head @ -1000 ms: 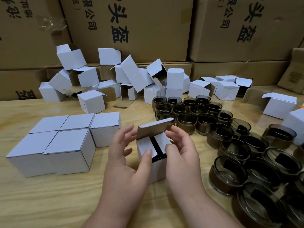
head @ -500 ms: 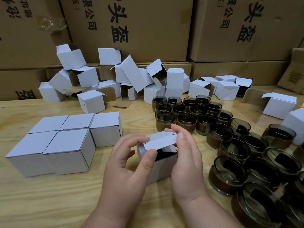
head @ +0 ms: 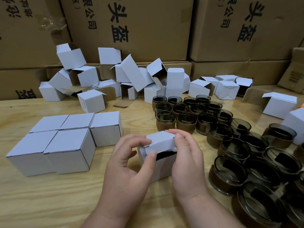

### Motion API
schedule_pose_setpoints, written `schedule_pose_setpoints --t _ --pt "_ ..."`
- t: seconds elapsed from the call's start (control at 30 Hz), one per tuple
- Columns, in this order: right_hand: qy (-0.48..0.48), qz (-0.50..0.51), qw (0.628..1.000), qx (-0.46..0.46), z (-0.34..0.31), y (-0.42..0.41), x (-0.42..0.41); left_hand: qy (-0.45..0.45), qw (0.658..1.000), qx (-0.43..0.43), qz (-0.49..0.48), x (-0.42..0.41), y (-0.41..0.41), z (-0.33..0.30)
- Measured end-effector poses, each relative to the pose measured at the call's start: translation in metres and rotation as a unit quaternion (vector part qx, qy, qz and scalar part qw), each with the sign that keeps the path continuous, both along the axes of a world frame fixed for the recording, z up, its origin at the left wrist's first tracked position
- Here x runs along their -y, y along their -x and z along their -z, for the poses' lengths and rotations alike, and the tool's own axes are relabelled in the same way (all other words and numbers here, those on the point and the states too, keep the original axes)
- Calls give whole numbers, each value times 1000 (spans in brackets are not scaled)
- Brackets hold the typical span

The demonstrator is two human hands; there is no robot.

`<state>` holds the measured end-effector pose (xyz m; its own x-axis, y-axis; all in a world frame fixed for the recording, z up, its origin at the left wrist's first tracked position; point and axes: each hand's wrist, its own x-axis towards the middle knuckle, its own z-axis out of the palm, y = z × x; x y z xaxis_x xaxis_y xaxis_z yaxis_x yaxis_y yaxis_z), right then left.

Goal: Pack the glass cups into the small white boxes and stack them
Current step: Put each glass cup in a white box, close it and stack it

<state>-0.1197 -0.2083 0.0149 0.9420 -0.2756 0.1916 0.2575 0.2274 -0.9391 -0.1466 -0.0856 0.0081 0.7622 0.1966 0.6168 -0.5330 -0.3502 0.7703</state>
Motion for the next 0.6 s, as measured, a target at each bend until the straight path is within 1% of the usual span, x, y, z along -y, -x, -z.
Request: schedule_pose_setpoints --t 0.2,0.6 --pt "-8 -5 1000 -5 -1 -1 0 -12 1000 -6 -2 1 -1 1" --pt "4 9 1000 -18 2 -3 1 8 999 -49 -11 3 2 -2"
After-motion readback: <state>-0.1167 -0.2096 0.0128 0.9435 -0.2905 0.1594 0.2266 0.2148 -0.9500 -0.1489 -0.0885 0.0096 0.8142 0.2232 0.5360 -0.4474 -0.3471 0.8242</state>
